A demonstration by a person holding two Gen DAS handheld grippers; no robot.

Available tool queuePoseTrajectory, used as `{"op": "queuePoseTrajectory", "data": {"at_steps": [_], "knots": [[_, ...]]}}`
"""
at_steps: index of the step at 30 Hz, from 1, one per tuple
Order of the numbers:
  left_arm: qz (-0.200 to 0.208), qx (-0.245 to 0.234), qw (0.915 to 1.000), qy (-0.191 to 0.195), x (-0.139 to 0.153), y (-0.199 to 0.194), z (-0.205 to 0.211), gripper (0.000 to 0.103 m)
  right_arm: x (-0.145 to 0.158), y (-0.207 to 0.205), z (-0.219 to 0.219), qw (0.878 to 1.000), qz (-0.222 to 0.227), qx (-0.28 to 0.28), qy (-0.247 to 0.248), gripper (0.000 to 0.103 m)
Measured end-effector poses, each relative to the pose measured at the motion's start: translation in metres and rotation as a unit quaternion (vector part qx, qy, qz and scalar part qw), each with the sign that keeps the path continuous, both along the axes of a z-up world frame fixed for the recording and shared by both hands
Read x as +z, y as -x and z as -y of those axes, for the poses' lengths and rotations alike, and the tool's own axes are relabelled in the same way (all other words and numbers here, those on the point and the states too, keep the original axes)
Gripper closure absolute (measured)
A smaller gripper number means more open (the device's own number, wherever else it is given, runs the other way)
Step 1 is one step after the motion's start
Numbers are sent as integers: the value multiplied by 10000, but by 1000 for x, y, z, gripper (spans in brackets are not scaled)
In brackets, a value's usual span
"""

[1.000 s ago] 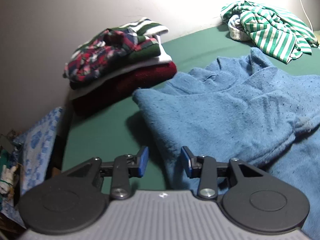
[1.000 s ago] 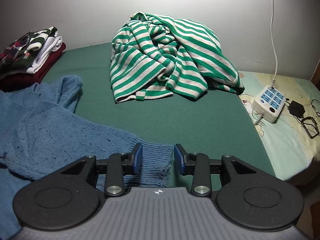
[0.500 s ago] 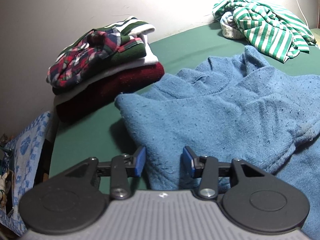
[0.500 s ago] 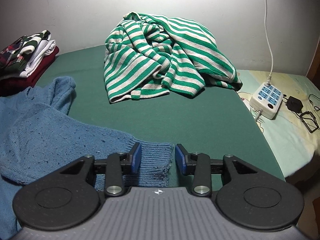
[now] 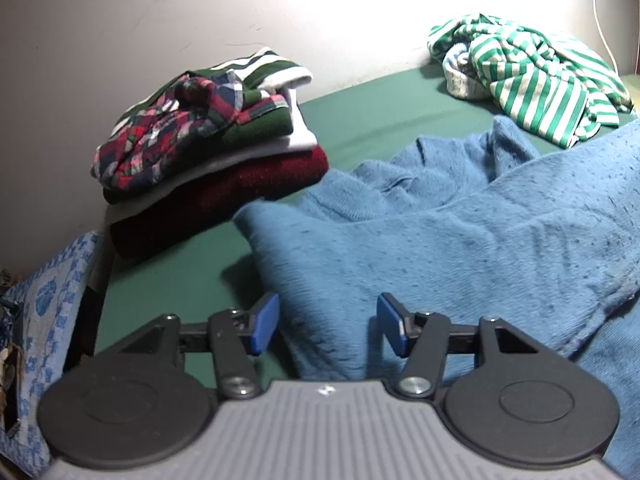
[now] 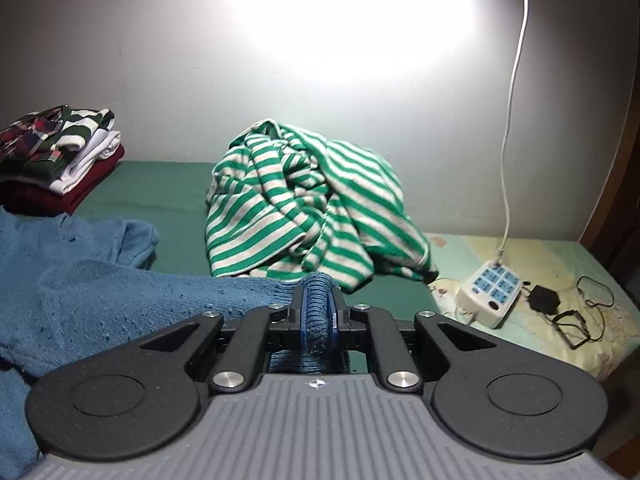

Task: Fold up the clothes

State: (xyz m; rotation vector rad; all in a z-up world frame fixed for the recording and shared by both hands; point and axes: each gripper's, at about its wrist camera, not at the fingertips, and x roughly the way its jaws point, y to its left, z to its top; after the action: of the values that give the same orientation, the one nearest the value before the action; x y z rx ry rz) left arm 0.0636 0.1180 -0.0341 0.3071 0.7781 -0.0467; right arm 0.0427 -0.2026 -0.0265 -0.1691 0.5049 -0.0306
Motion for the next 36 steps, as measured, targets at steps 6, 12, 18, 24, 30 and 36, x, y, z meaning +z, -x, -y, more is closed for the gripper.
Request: {"op": "queuePoseTrajectory", "data": {"at_steps": [6,12,18,24,30,36], "knots": [[-61,-205,9997,79,-9,0,11,39,-25,-4,-6,9988,-345,-100,343,93],[-131,-241,9996,85,-14,-2,5,31,7,23,-6,9984,524,-223,20,93],[-195,-148,9992,324,-17,-6,-4,30,20,35,-2,9943,973,-438,38,93],[-120,-271,9993,240,-13,-4,-3,30,-32,4,-3,9974,-154,-545,442,92],[-55,-554,9975,443,-6,-8,1,29,-36,2,-22,9881,-265,-608,1386,69],[-93,-699,9959,569,-10,-15,5,28,14,-12,-53,9963,-316,797,-103,74]]}}
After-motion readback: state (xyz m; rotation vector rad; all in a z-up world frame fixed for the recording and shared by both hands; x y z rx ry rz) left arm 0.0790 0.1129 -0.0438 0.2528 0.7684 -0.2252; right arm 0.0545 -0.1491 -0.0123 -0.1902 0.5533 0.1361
